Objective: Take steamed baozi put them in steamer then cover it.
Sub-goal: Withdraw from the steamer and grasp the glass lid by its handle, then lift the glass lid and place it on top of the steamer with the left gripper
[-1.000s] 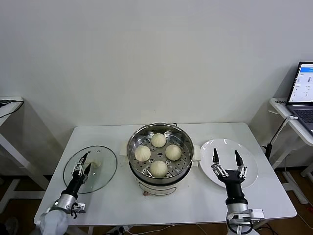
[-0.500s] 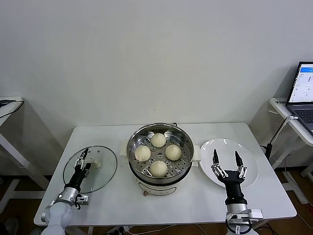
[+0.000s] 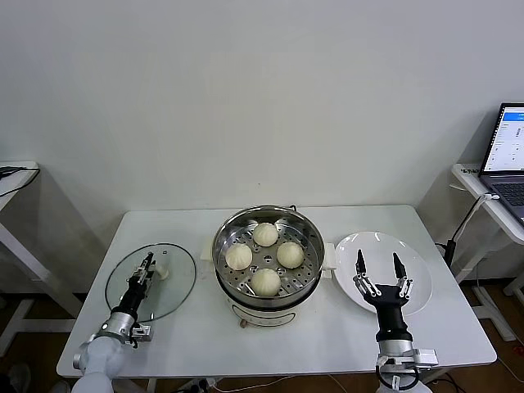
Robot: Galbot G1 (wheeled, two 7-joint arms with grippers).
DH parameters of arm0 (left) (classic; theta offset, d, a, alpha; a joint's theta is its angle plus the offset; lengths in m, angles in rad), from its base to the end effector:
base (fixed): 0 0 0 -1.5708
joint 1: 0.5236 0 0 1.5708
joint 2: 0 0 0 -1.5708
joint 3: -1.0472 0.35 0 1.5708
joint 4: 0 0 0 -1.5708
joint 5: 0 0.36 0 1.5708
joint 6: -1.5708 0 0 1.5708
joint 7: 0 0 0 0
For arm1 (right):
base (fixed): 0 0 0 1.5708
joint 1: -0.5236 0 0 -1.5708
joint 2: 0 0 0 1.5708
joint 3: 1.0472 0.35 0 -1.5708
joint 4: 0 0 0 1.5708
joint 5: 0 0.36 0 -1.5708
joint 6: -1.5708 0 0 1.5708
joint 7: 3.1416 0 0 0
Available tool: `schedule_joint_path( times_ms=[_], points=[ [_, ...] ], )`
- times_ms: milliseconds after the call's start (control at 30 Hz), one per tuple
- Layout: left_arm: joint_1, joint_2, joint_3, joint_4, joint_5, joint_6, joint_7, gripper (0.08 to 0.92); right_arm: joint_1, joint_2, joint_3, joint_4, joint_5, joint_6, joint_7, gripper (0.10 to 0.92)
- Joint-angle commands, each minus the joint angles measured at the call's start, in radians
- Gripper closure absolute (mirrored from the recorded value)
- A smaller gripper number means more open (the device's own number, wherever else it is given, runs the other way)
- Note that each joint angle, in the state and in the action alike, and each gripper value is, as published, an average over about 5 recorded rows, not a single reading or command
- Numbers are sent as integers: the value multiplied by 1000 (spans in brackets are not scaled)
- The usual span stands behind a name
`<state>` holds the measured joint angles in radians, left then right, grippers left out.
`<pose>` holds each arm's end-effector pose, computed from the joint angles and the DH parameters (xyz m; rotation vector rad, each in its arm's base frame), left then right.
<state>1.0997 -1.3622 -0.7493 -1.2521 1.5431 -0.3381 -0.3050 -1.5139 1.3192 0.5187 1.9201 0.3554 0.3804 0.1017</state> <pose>0.3098 0.1707 -0.4538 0.1608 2.1154 2.2842 0.2031 -0.0549 -0.3487 0.0645 2.8942 0.2205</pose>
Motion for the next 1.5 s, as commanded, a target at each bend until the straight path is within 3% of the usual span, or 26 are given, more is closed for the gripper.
schedule_joint_path(
  times_ms=[33, 233, 467, 700, 933, 1067, 1333, 1500],
  points=[
    [-6, -1, 0, -3, 2, 0, -1, 623, 2, 1, -2, -9, -3, 2, 1, 203],
    [36, -1, -10, -130, -14, 22, 6, 787, 5, 0, -3, -8, -2, 2, 1, 203],
    [145, 34, -48, -424, -152, 121, 69, 806, 11, -1, -8, -6, 1, 1, 2, 203],
    [274, 131, -24, -753, -394, 325, 252, 806, 21, -2, -12, -11, 5, 2, 1, 203],
    [297, 232, 168, -966, -431, 568, 421, 806, 32, 1, -13, -13, 7, 6, 1, 203],
    [232, 258, 344, -1004, -382, 686, 478, 806, 33, 6, -7, -14, 7, 9, 1, 203],
    [60, 280, 625, -953, -255, 814, 554, 806, 32, 16, 20, -4, 4, 10, 0, 203],
    [-32, 245, 760, -906, -200, 882, 599, 806, 30, 25, 33, -7, 0, 12, 0, 203]
  ],
)
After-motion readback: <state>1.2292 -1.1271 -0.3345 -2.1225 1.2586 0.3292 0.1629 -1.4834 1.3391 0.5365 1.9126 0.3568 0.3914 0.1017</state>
